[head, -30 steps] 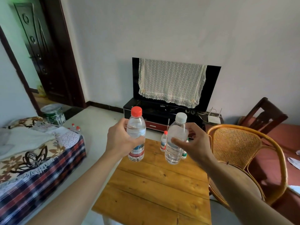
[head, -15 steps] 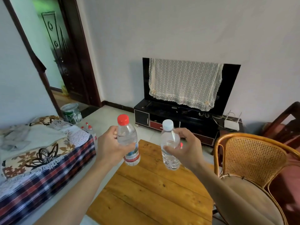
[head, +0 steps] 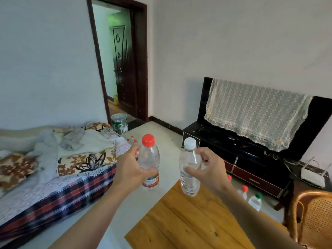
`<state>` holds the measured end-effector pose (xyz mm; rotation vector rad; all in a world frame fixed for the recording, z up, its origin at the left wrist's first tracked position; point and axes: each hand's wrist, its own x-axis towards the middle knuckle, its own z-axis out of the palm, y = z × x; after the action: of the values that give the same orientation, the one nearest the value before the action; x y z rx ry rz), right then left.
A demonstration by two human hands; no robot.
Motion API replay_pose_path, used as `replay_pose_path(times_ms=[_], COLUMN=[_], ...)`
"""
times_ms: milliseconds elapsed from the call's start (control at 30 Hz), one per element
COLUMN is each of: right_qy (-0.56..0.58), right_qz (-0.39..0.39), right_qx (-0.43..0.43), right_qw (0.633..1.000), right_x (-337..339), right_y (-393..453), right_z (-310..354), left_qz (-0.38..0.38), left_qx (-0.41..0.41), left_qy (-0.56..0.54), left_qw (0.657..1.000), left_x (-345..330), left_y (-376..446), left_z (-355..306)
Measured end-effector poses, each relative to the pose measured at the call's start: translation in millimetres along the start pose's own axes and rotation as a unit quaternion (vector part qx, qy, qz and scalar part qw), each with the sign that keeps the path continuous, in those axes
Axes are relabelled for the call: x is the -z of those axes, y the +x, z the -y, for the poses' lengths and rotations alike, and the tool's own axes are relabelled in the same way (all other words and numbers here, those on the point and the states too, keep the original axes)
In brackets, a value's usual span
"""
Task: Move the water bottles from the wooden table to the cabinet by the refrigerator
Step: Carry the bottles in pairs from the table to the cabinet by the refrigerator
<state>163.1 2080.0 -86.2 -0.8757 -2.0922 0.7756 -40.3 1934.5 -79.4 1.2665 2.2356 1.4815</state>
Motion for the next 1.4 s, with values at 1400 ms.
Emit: replay_pose_path(times_ms=[1400], right_qy=[0.321], right_qz=[0.504], right_qx=[0.290], right_qw=[0.748], right_x=[-395.3], right_y=[-39.9], right_z=[313.6], left_qz=[-0.547], left_qx=[0.340], left_qy=[0.198], left_qw=[0.739], left_x=[295.7], left_y=[-223.1], left_z=[102.6])
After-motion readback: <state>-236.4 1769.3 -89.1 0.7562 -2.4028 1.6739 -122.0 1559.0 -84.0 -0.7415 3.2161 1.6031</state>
